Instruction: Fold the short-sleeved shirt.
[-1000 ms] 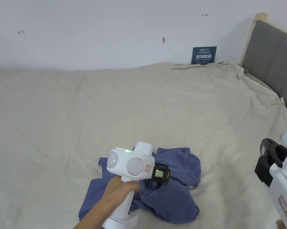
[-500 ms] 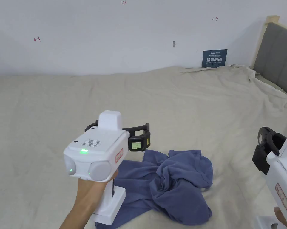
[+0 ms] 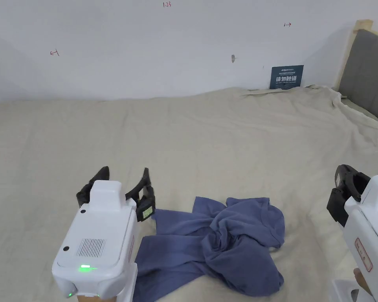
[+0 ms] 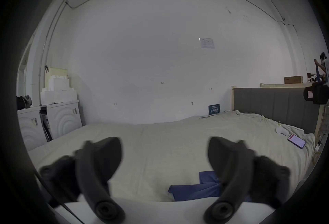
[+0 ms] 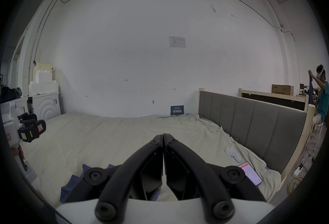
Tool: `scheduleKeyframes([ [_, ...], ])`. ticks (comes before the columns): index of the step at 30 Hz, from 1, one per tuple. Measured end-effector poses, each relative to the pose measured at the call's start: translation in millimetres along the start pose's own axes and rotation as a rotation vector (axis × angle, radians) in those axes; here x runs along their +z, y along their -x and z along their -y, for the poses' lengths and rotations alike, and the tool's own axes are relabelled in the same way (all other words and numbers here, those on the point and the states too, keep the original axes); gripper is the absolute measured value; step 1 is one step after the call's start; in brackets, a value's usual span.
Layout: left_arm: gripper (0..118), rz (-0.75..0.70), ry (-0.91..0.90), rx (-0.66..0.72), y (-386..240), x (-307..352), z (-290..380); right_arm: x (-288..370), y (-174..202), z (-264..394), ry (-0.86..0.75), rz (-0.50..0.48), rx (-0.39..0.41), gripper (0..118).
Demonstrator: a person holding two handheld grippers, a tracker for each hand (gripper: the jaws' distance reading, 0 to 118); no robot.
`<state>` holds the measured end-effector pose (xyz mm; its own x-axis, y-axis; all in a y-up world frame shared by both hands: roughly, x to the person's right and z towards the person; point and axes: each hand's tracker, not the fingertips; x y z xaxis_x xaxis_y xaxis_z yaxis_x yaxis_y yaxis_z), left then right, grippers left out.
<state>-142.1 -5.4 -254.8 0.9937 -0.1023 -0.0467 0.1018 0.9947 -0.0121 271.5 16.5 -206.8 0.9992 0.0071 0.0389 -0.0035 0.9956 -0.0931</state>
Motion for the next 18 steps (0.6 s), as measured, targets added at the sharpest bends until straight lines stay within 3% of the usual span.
scheduleKeyframes([
  [2, 24, -0.010, 0.007, 0.003, 0.6, 2.0, 1.1, 0.0, 0.0, 0.0, 0.002, 0.000, -0.001, 0],
  [3, 12, 0.007, 0.020, 0.015, 2.1, 3.2, 1.9, 0.0, 0.0, 0.0, 0.002, 0.000, -0.002, 0],
  [4, 5, 0.008, 0.021, 0.029, 3.6, 5.7, 2.9, -2.2, 46.0, -36.2, 0.003, -0.001, -0.002, 0],
  [5, 0, 0.011, 0.020, 0.040, 3.4, 7.5, 3.6, -2.6, 56.0, -44.2, 0.004, -0.002, -0.002, 0],
  [11, 0, -0.010, 0.048, 0.039, 5.7, 4.1, 6.8, -27.0, 34.9, -4.2, 0.008, -0.004, -0.003, 0],
  [13, 0, -0.009, 0.053, 0.042, 6.6, 2.3, 6.8, -2.6, 59.4, -44.2, 0.006, -0.005, -0.003, 0],
  [18, 0, -0.006, 0.142, 0.033, 10.6, -8.4, 6.3, 2.5, 66.1, -45.3, 0.008, -0.009, -0.002, 0],
])
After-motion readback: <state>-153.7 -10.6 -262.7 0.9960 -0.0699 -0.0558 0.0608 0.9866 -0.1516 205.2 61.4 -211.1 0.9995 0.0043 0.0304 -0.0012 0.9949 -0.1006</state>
